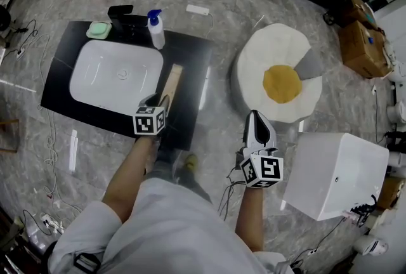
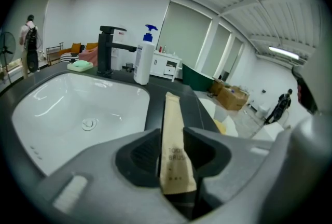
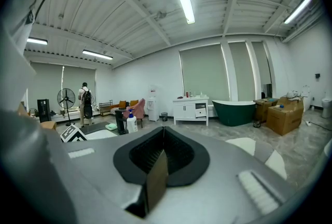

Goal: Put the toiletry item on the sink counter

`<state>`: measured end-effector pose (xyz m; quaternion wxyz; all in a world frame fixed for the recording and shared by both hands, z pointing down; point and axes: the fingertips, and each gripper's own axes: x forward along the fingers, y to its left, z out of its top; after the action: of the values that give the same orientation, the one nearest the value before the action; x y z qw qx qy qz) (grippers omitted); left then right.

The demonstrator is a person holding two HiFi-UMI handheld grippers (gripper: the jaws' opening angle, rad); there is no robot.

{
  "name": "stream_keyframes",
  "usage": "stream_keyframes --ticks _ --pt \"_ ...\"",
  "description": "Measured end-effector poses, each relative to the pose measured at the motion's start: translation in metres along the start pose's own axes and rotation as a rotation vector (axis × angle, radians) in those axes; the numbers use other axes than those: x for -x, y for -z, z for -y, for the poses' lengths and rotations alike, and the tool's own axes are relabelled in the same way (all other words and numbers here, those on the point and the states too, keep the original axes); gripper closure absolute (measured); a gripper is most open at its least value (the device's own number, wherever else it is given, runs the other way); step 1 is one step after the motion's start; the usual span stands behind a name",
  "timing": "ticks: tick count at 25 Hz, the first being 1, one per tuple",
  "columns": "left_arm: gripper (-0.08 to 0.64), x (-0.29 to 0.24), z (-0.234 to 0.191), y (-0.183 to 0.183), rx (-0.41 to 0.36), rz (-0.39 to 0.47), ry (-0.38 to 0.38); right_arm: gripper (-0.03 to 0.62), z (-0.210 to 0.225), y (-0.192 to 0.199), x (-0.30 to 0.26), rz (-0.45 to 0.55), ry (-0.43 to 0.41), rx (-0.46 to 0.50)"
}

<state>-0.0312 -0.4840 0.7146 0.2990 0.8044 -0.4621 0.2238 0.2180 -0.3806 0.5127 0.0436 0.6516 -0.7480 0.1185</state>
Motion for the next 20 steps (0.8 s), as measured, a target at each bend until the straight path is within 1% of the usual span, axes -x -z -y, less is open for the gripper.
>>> stream_keyframes --ticks 5,8,12,16,20 --pt "0.428 0.018 -0.004 -0.004 -0.004 0.02 -0.021 0.589 -0.006 -0.004 0.005 0.006 -0.014 0.002" --pt "0.46 0.032 -0.006 -0.011 -0.009 0.045 -0.037 0.588 -0.009 -0.008 0.005 0.018 -0.025 0.006" --pt "0.479 0.055 0.004 -0.023 -0.011 0.09 -0.034 0.588 -0.014 -0.012 0.011 0.026 -0.049 0.009" --pt "0.514 0.075 0.02 -0.03 -0.046 0.134 -0.027 0.588 -0.017 -0.017 0.019 0.038 -0.075 0.005" --pt "0.551 0.091 0.035 -0.03 -0.082 0.159 -0.024 0.589 -0.019 -0.022 0.029 0.045 -0.092 0.01"
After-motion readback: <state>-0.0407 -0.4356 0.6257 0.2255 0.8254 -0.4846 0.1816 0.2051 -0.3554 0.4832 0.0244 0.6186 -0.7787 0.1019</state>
